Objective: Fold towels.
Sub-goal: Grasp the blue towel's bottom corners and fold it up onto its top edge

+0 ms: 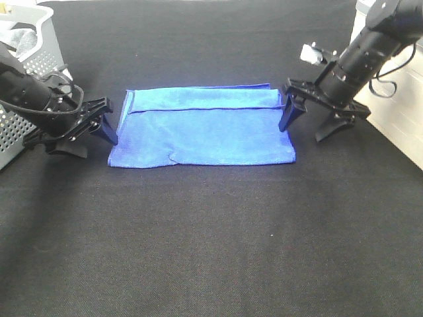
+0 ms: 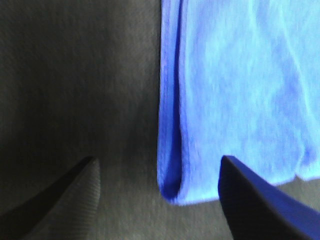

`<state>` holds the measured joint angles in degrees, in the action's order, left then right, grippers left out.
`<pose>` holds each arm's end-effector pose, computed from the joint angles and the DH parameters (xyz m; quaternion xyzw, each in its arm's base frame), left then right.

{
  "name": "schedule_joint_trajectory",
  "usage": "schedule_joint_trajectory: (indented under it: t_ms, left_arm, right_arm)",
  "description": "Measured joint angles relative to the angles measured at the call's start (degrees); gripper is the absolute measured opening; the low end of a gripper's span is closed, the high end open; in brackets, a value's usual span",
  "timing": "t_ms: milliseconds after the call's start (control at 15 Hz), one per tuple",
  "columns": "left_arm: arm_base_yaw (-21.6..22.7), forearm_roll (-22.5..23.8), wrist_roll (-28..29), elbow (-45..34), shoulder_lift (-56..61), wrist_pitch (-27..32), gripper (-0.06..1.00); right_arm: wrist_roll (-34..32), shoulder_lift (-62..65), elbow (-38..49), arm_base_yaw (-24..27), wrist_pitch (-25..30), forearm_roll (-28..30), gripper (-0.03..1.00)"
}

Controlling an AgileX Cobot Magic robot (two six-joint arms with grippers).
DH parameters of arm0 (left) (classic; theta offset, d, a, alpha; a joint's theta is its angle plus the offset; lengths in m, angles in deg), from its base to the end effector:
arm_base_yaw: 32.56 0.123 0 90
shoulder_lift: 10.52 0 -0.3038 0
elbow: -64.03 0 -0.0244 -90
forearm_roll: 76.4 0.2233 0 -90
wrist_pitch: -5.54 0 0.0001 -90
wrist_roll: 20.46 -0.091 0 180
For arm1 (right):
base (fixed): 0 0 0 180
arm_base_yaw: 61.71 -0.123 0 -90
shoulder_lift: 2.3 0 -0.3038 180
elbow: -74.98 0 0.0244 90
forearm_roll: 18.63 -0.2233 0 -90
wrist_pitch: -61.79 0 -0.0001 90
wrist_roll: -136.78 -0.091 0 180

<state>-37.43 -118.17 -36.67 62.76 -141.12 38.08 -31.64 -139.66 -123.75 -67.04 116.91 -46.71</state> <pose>0.4087 -0.0676 0.1444 -0.0978 0.9598 -0.2171 0.1489 0.4400 0.0764 0.1605 -0.0161 0.9769 0.2031 0.0641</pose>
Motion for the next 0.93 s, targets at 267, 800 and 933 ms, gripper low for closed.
schedule_joint_trajectory:
  t_ms: [267,800,933]
  left_arm:
    - [-4.41,-1.03,0.06,0.00,-2.12,-5.27,0.65]
    - [-5.39,-2.75,3.15,0.63,-3.84,-6.99,0.39]
    - [-5.56,-2.86,3.15,0.63,-4.07,-6.02,0.08]
  right_arm:
    - [1.89,-2.41,0.80,0.00,-0.80,-1.55,0.76]
    - [3.38,-4.64,0.69,-2.18,-3.38,-6.99,0.37]
    - [2.75,-5.10,0.92,-2.18,-3.50,-7.73,0.04]
